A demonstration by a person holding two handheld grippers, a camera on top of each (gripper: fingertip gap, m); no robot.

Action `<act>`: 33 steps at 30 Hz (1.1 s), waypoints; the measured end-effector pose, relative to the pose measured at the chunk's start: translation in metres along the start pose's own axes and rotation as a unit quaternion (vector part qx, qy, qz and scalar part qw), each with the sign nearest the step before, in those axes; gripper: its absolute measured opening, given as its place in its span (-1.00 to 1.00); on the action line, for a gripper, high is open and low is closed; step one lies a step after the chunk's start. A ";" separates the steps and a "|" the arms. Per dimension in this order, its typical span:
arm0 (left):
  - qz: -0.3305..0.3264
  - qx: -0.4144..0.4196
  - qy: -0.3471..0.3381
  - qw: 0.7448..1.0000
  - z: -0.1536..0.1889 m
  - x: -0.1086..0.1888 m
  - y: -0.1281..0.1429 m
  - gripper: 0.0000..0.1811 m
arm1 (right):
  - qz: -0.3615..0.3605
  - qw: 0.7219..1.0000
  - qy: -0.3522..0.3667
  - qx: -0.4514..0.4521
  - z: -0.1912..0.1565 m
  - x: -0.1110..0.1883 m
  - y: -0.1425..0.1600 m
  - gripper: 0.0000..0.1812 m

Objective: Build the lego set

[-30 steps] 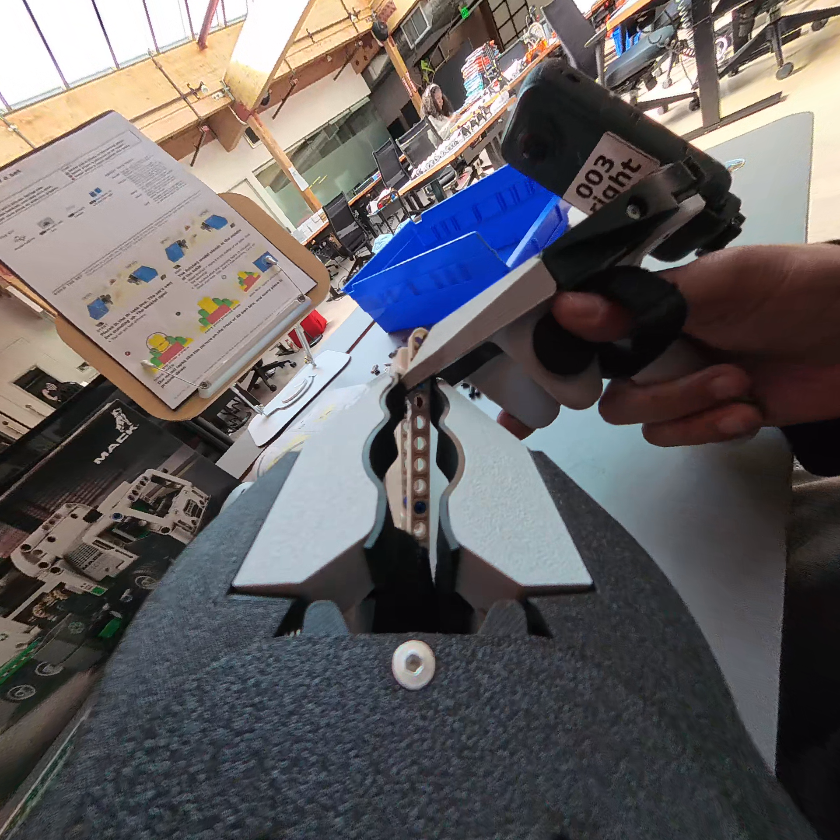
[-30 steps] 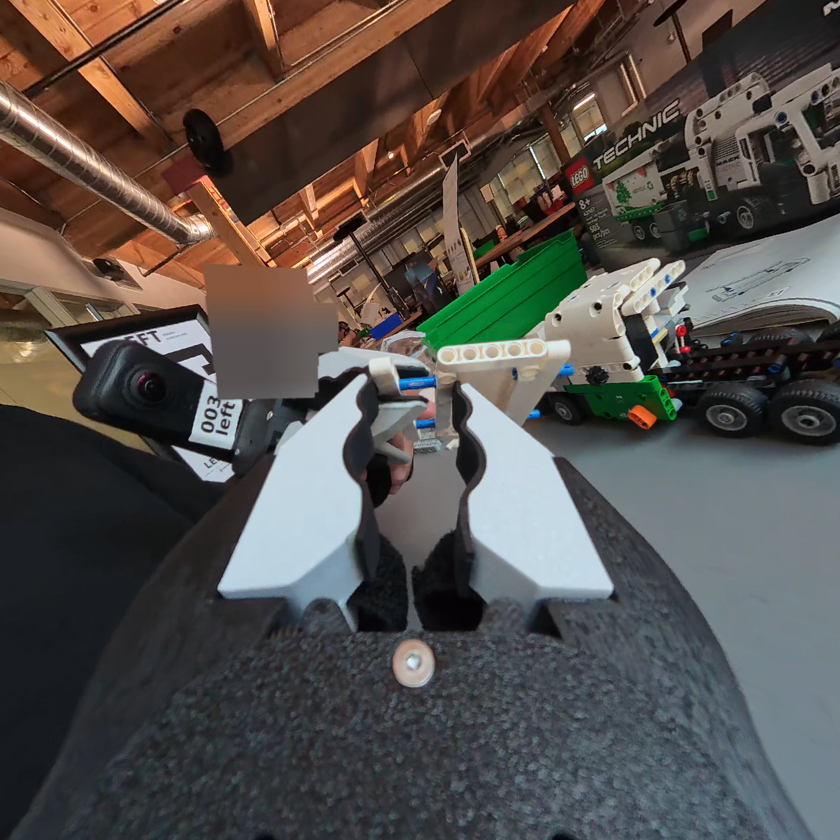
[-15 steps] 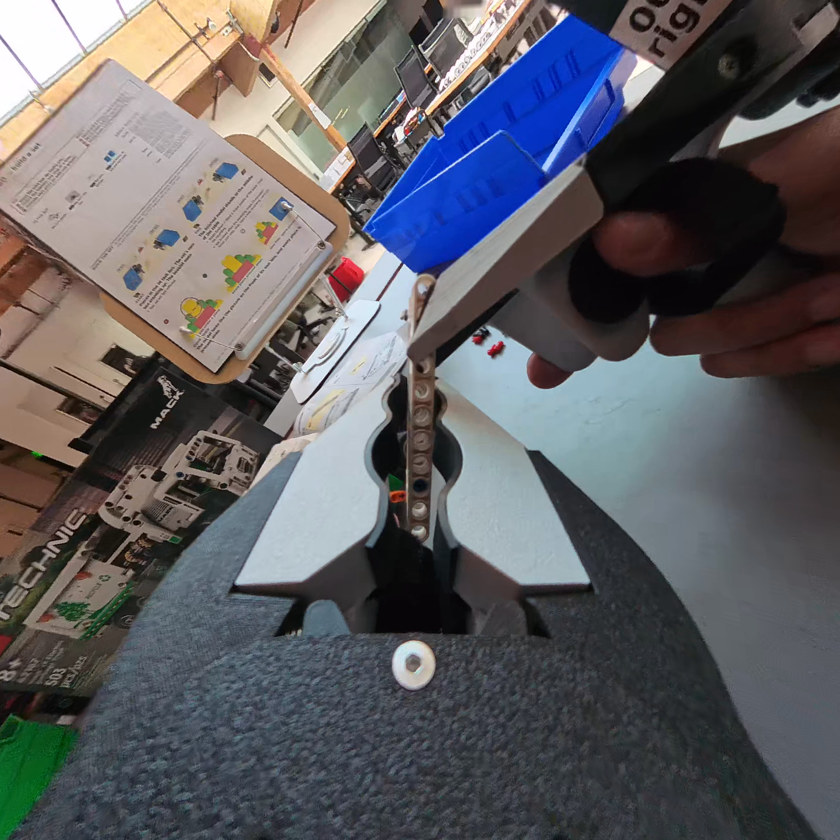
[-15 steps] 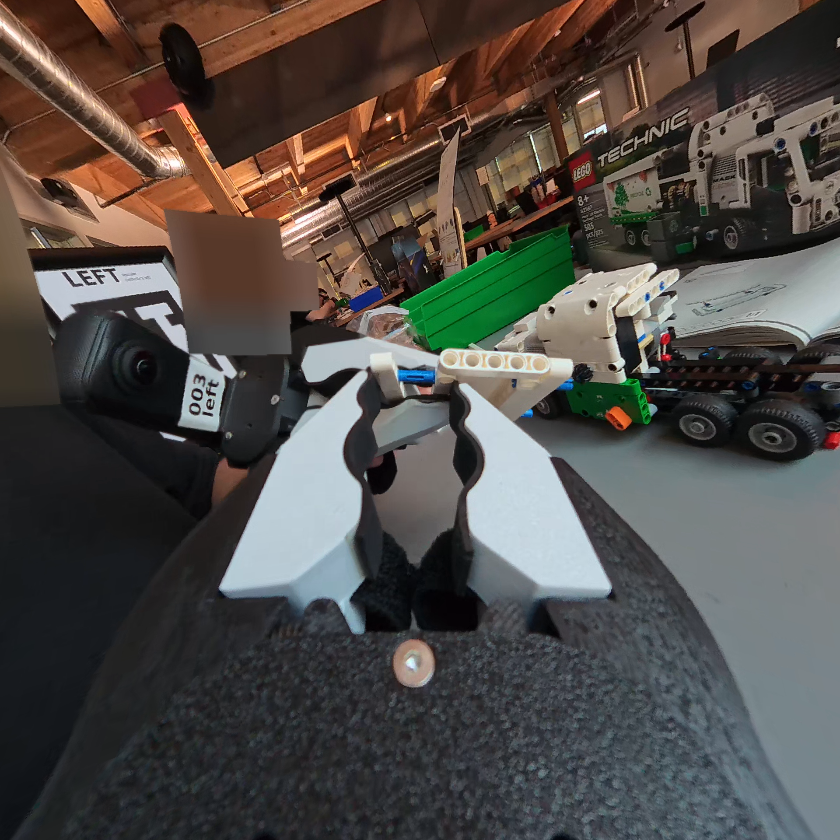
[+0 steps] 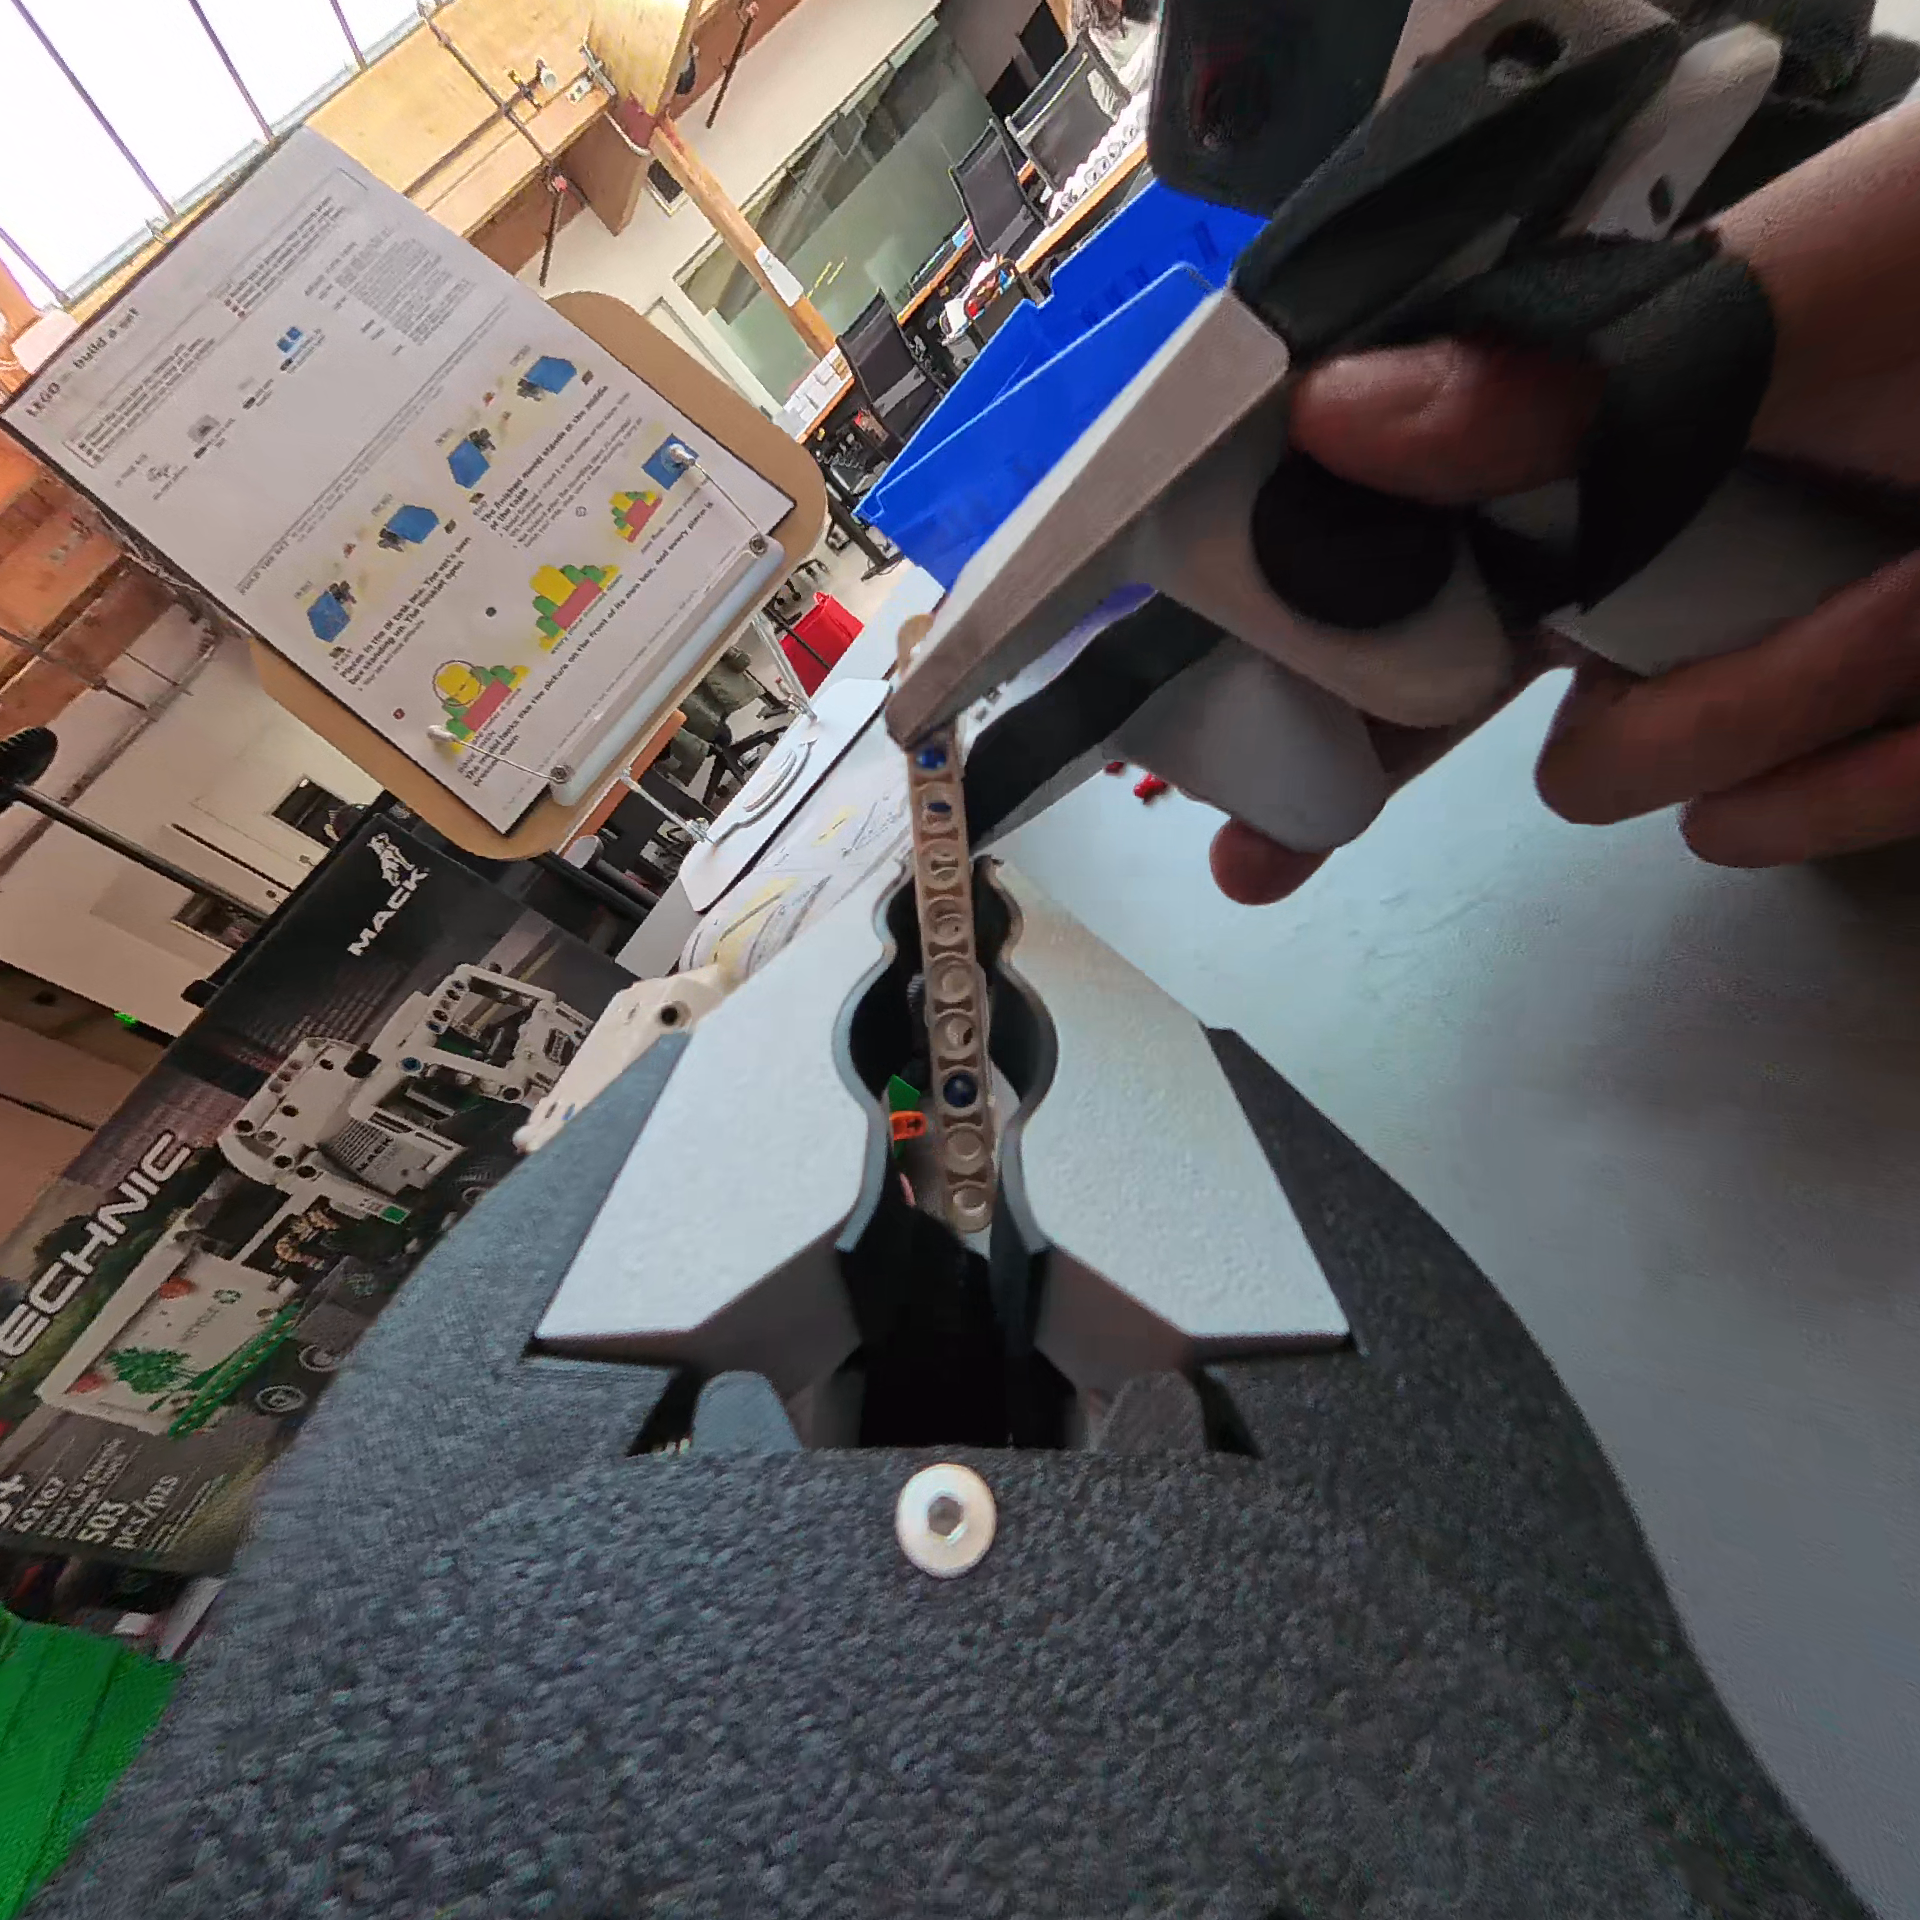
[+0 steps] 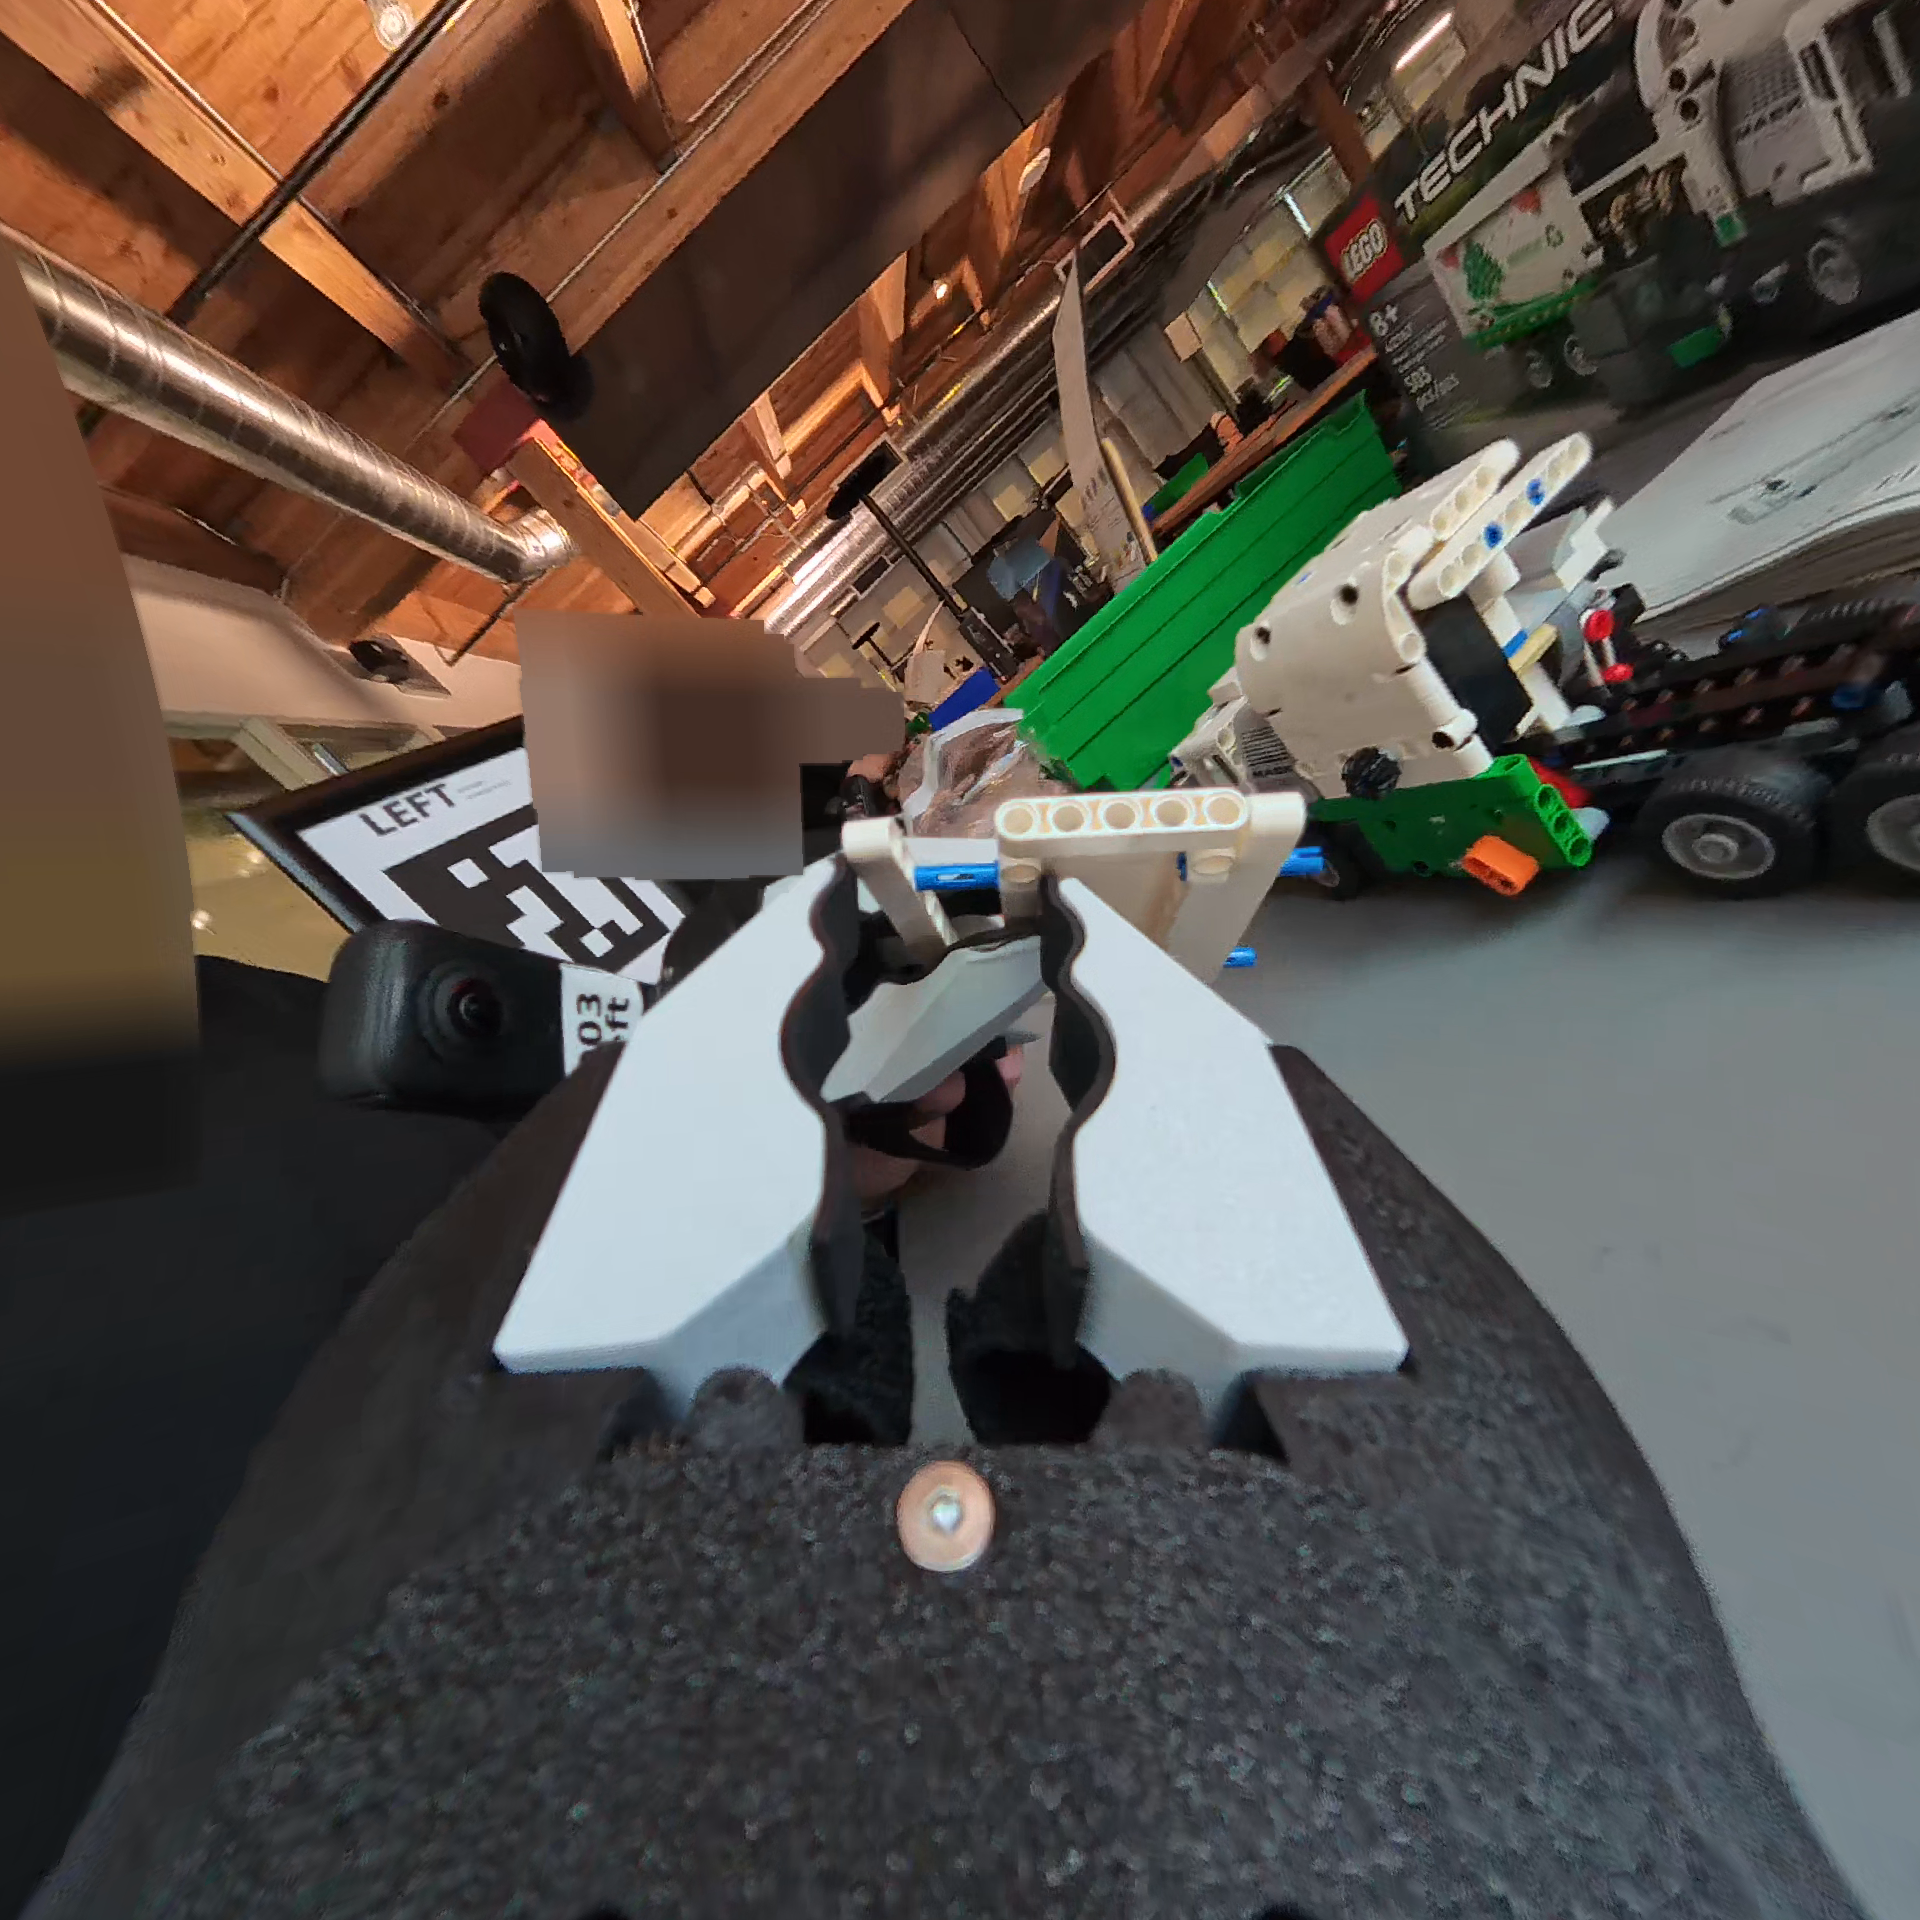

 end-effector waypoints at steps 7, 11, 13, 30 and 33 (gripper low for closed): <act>-0.002 0.033 0.028 0.999 0.002 -0.003 0.009 -0.93 | -0.010 0.998 0.015 -0.056 0.010 -0.003 0.001 -0.64; -0.002 0.034 0.035 0.999 0.003 -0.004 0.012 -0.93 | -0.010 0.996 0.013 -0.089 0.013 -0.002 0.002 -0.64; 0.000 0.042 0.039 0.998 0.003 -0.004 0.012 -0.93 | -0.009 0.996 0.016 -0.084 0.012 -0.002 0.002 -0.64; 0.003 0.016 0.014 1.000 0.006 -0.003 0.007 -0.94 | 0.003 0.998 0.029 -0.053 0.010 0.002 0.001 -0.76; -0.009 0.029 0.022 0.999 0.005 -0.005 0.012 -0.94 | -0.002 0.998 0.046 -0.051 0.013 0.000 0.003 -0.74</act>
Point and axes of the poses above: each gripper's, where its closed fingertips meet, x back along the fingers, y out of its underside, z = x × y across the jaws, the point moved 2 cm from there along x, back along the fingers, and after that the axes turned 4 degrees about y, right-handed, at the moved point
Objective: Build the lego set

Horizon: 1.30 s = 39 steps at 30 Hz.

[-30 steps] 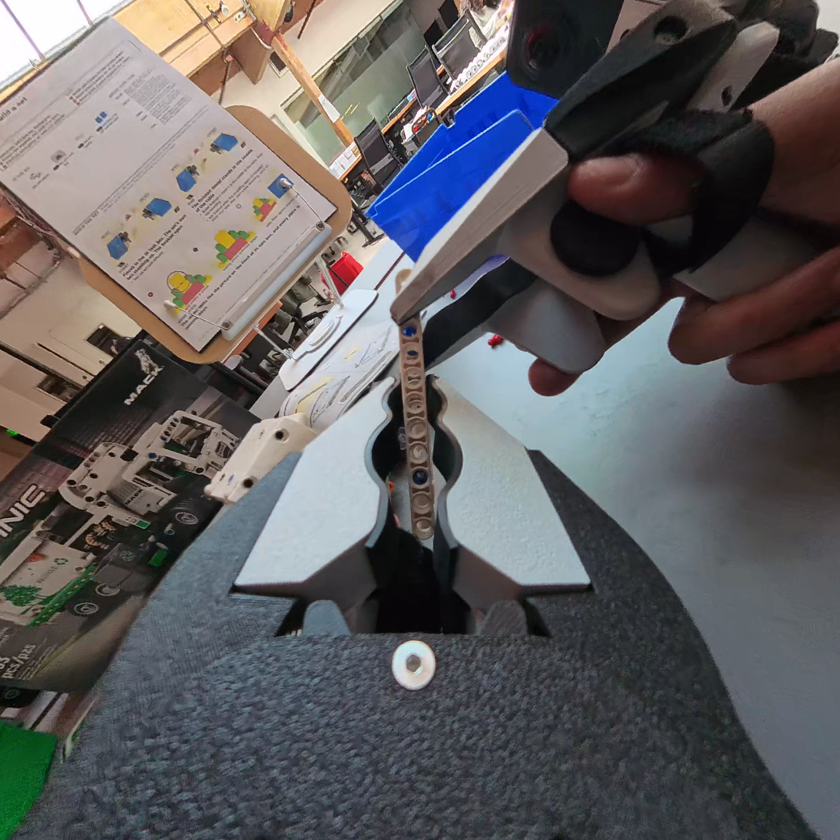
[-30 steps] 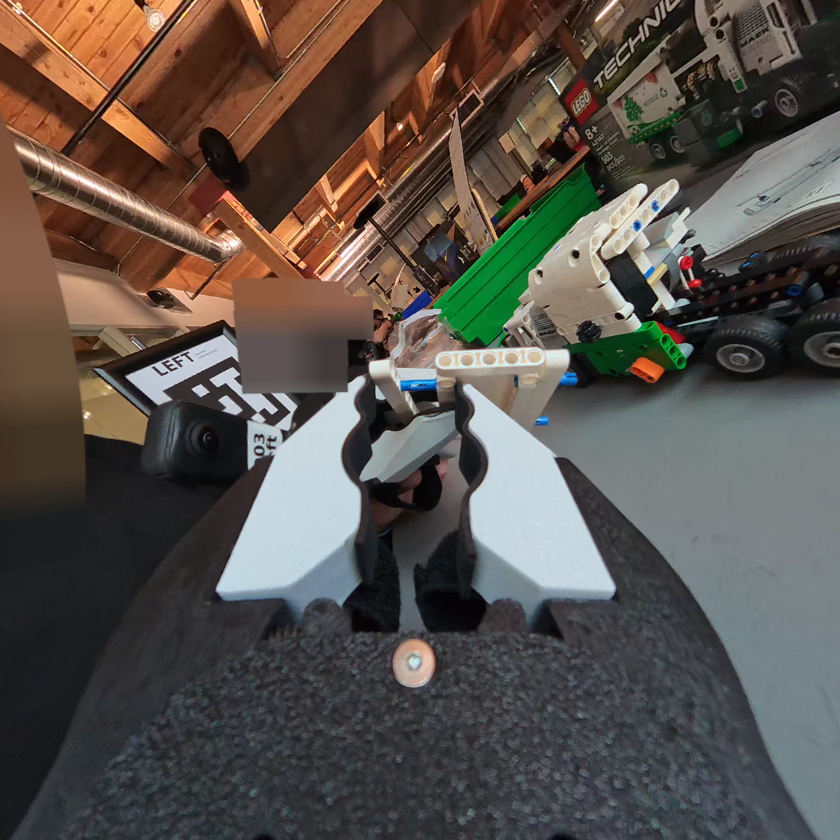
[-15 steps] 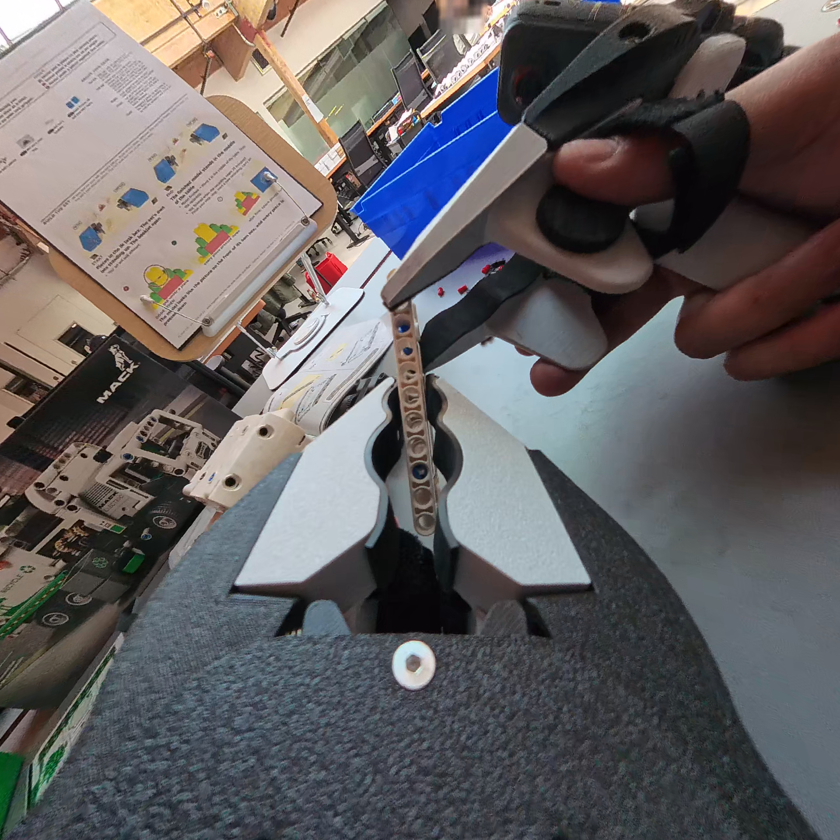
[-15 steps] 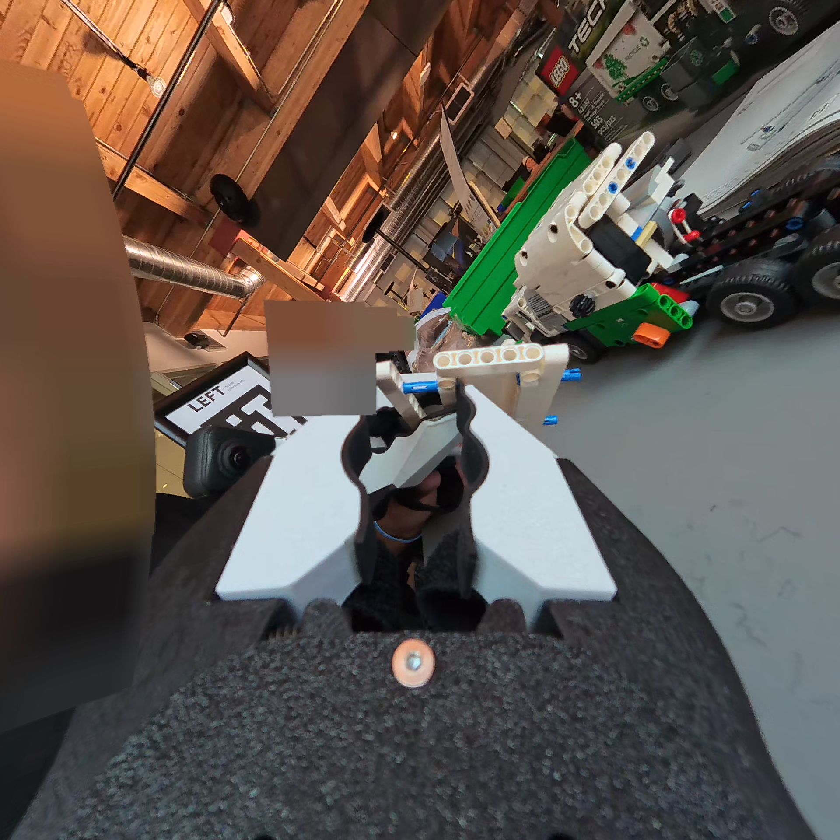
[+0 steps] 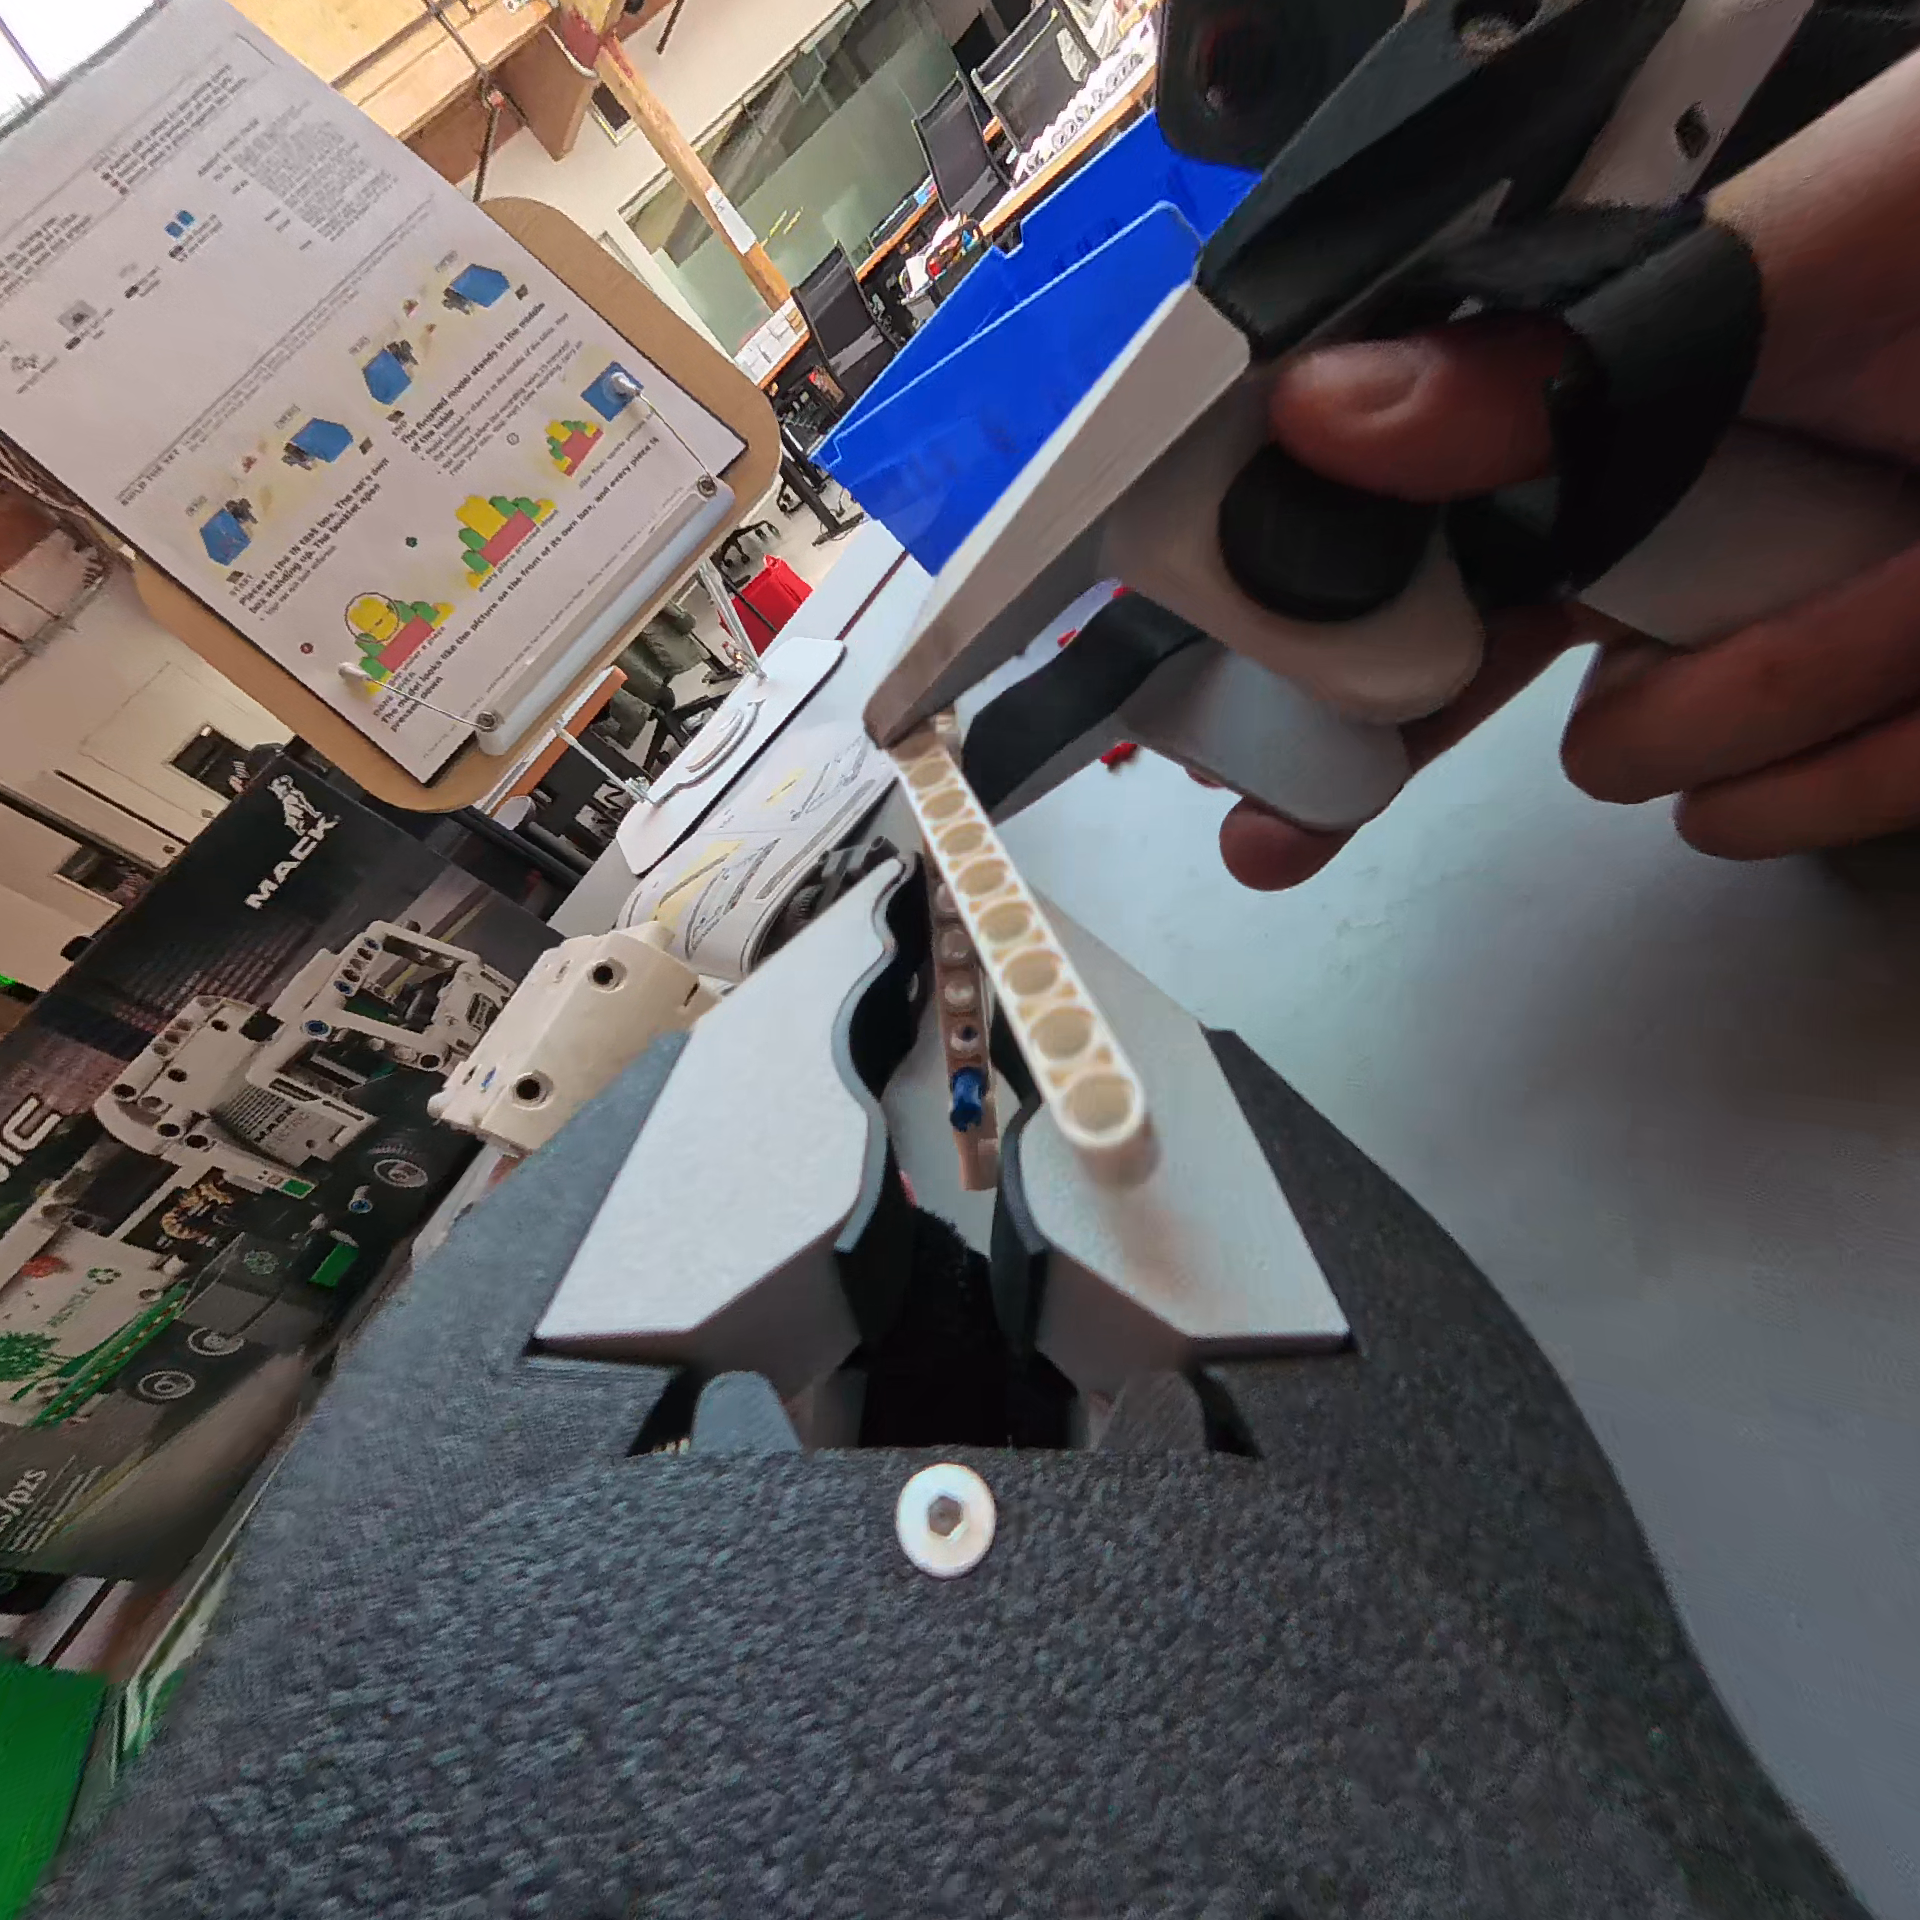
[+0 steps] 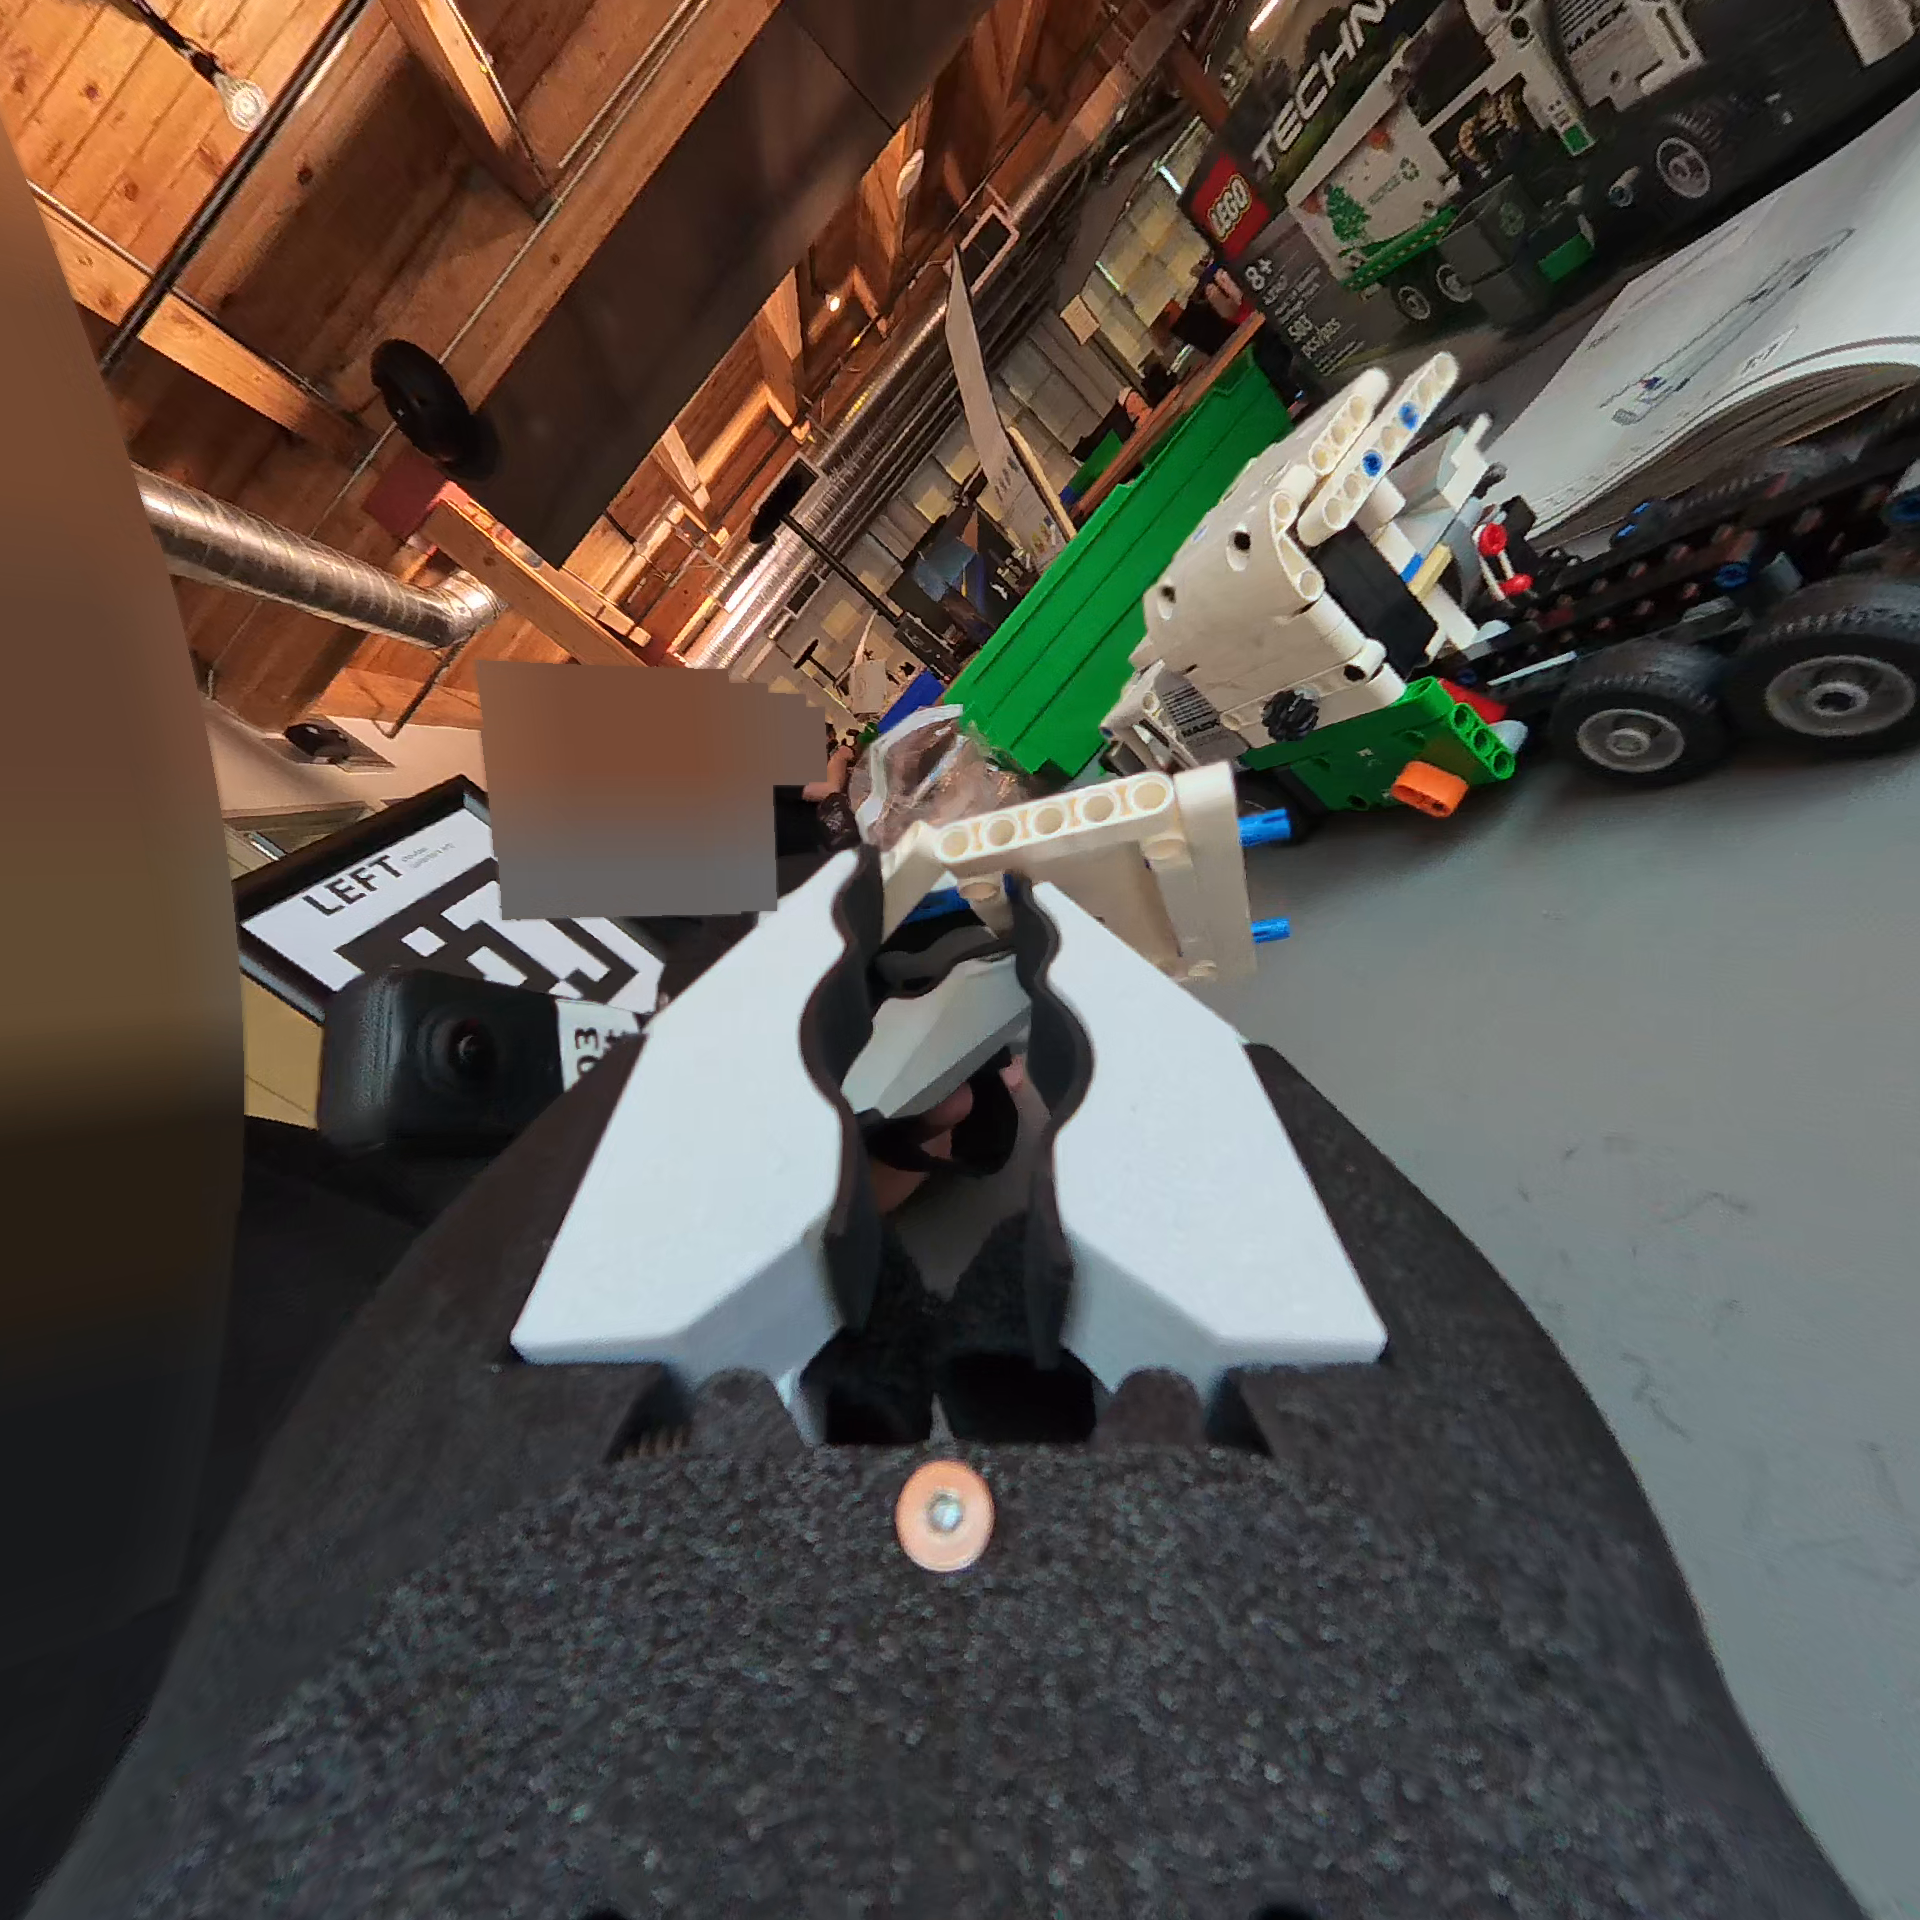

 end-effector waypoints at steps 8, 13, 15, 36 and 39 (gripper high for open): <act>-0.003 0.027 0.006 1.000 -0.002 -0.001 0.001 -0.94 | 0.012 1.000 0.001 0.016 -0.002 -0.002 0.000 -0.70; -0.011 0.042 0.004 0.999 -0.002 -0.003 0.002 -0.93 | 0.006 1.000 0.003 0.010 0.001 -0.004 0.001 -0.68; -0.018 0.046 0.003 0.999 -0.003 -0.004 0.004 -0.93 | 0.001 1.000 0.009 0.012 0.003 -0.006 0.002 -0.68; -0.077 0.055 0.051 0.994 0.009 -0.018 0.024 -0.93 | -0.084 0.957 0.189 0.202 0.030 -0.005 0.018 -0.75; -0.075 0.027 0.054 0.995 0.015 -0.017 0.022 -0.93 | -0.090 0.962 0.180 0.185 0.029 0.002 0.021 -0.75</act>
Point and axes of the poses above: each gripper's, where its closed fingertips meet, x back along the fingers, y out of its underside, z = x × y across the jaws, the point moved 2 cm from there along x, back along the fingers, and after that the axes turned 4 degrees about y, right-handed, at the moved point
